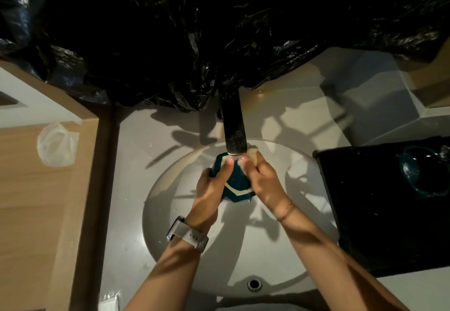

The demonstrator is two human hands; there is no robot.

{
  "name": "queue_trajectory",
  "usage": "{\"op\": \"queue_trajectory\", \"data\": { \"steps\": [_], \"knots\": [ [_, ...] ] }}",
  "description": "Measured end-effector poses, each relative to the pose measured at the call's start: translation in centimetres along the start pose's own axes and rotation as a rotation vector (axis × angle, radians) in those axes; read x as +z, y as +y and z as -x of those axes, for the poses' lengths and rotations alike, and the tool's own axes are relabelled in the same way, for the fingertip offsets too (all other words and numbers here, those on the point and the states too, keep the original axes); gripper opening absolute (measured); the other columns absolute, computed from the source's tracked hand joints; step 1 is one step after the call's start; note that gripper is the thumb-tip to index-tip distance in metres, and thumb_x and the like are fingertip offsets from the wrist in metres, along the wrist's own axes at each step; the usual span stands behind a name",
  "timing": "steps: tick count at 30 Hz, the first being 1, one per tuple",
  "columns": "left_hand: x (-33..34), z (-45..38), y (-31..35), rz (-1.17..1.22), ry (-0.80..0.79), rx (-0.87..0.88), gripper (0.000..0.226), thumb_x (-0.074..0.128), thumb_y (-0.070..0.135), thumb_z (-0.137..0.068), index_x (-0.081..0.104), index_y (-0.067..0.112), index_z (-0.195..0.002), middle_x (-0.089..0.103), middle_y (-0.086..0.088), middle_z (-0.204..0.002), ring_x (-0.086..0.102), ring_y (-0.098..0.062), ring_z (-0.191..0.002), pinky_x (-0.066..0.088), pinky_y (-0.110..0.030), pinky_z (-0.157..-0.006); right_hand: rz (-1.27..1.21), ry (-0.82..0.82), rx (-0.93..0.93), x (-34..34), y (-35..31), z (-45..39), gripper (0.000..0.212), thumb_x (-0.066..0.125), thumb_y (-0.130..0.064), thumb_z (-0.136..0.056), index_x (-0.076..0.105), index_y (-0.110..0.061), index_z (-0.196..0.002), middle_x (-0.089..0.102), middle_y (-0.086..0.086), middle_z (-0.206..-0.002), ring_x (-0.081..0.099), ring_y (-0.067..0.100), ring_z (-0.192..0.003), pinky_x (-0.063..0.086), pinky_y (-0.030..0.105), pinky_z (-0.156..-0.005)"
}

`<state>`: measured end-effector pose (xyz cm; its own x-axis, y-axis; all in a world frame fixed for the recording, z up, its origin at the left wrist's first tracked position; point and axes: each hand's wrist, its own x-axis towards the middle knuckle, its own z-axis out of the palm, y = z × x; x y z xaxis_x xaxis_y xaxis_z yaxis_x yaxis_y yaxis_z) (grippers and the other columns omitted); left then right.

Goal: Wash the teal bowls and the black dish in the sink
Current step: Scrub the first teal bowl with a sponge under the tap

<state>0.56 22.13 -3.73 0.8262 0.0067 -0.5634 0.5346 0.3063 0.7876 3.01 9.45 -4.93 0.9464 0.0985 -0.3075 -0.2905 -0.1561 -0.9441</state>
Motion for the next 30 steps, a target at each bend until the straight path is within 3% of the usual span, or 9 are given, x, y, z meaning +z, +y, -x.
{"op": "queue_trajectory", "data": {
  "steps": [4, 8, 11, 15, 18, 20, 24, 27, 30],
  "knots": [
    [-0.5, 0.1, -0.2, 0.052, 0.007, -0.074, 0.04, 0.059, 0.038, -0.095, 0.07, 0.003, -0.112, 0.073, -0.023, -0.106, 0.071, -0.039, -0.099, 0.055, -0.051, -0.092, -0.059, -0.107, 0.073, 0.0, 1.6, 0.8, 0.045, 0.065, -0.04, -0.085, 0.05, -0.022, -0.124, 0.062, 0.011, -0.116, 0.064, 0.022, -0.106, 0.053, 0.035, -0.091],
    [-1.0, 0.5, -0.5, 0.008, -0.083, -0.097, 0.051, 0.063, 0.045, -0.09, 0.064, 0.004, -0.12, 0.071, -0.02, -0.114, 0.069, -0.035, -0.106, 0.055, -0.044, -0.094, -0.092, -0.163, 0.244, -1.0, 0.5, 0.2, 0.04, 0.072, -0.038, -0.083, 0.059, -0.02, -0.117, 0.069, 0.006, -0.109, 0.067, 0.019, -0.101, 0.054, 0.022, -0.085],
    [-1.3, 0.4, -0.2, -0.008, -0.068, -0.094, 0.048, 0.062, 0.043, -0.092, 0.064, 0.004, -0.12, 0.072, -0.019, -0.114, 0.069, -0.033, -0.107, 0.055, -0.043, -0.096, -0.13, -0.244, 0.304, -1.6, 0.0, -0.3, 0.042, 0.065, -0.042, -0.087, 0.06, -0.018, -0.121, 0.071, 0.004, -0.11, 0.067, 0.016, -0.105, 0.05, 0.028, -0.095],
    [-1.6, -0.1, 0.2, 0.021, 0.009, -0.123, 0.052, 0.065, 0.046, -0.085, 0.068, 0.003, -0.115, 0.072, -0.022, -0.11, 0.068, -0.041, -0.106, 0.054, -0.047, -0.094, -0.162, -0.269, 0.265, -1.2, 1.2, 0.9, 0.046, 0.066, -0.035, -0.083, 0.048, -0.007, -0.116, 0.064, -0.005, -0.064, 0.06, 0.017, -0.07, 0.048, 0.034, -0.08],
    [-1.4, 0.3, -0.3, -0.01, -0.031, -0.099, 0.051, 0.067, 0.048, -0.086, 0.069, 0.004, -0.111, 0.073, -0.022, -0.108, 0.07, -0.037, -0.099, 0.055, -0.047, -0.091, -0.21, -0.192, 0.289, -1.1, 0.6, 0.7, 0.045, 0.074, -0.03, -0.079, 0.059, -0.003, -0.111, 0.07, 0.018, -0.087, 0.065, 0.033, -0.08, 0.051, 0.031, -0.068],
    [-1.2, 0.5, -0.5, 0.014, -0.014, -0.1, 0.05, 0.065, 0.049, -0.088, 0.069, 0.004, -0.111, 0.073, -0.021, -0.108, 0.071, -0.034, -0.098, 0.055, -0.047, -0.09, -0.245, -0.122, 0.349, -0.8, 0.1, 0.0, 0.037, 0.072, -0.032, -0.084, 0.066, -0.005, -0.11, 0.073, 0.018, -0.099, 0.071, 0.029, -0.088, 0.055, 0.027, -0.069],
    [-1.1, 0.3, -0.3, 0.105, 0.037, -0.116, 0.056, 0.057, 0.052, -0.086, 0.068, 0.007, -0.118, 0.073, -0.019, -0.11, 0.071, -0.036, -0.101, 0.06, -0.048, -0.083, -0.155, -0.166, 0.277, -0.2, -0.1, 0.5, 0.028, 0.06, -0.034, -0.093, 0.06, -0.015, -0.114, 0.069, 0.014, -0.102, 0.068, 0.023, -0.091, 0.056, 0.03, -0.073],
    [-1.1, 0.3, -0.3, 0.092, 0.047, -0.085, 0.05, 0.054, 0.05, -0.089, 0.07, 0.01, -0.115, 0.073, -0.02, -0.106, 0.071, -0.038, -0.095, 0.062, -0.047, -0.07, -0.297, -0.242, 0.309, -0.2, 0.6, 1.1, 0.048, 0.07, -0.021, -0.08, 0.053, -0.012, -0.124, 0.064, 0.021, -0.104, 0.063, 0.029, -0.093, 0.052, 0.04, -0.069],
    [-1.1, 0.5, -0.3, 0.042, 0.032, -0.044, 0.048, 0.056, 0.048, -0.092, 0.069, 0.007, -0.113, 0.072, -0.024, -0.106, 0.069, -0.043, -0.1, 0.058, -0.056, -0.083, -0.276, -0.191, 0.342, -0.5, -0.4, 0.5, 0.035, 0.076, -0.02, -0.078, 0.066, -0.006, -0.109, 0.07, 0.023, -0.1, 0.067, 0.033, -0.093, 0.054, 0.044, -0.083]
  ]
}}
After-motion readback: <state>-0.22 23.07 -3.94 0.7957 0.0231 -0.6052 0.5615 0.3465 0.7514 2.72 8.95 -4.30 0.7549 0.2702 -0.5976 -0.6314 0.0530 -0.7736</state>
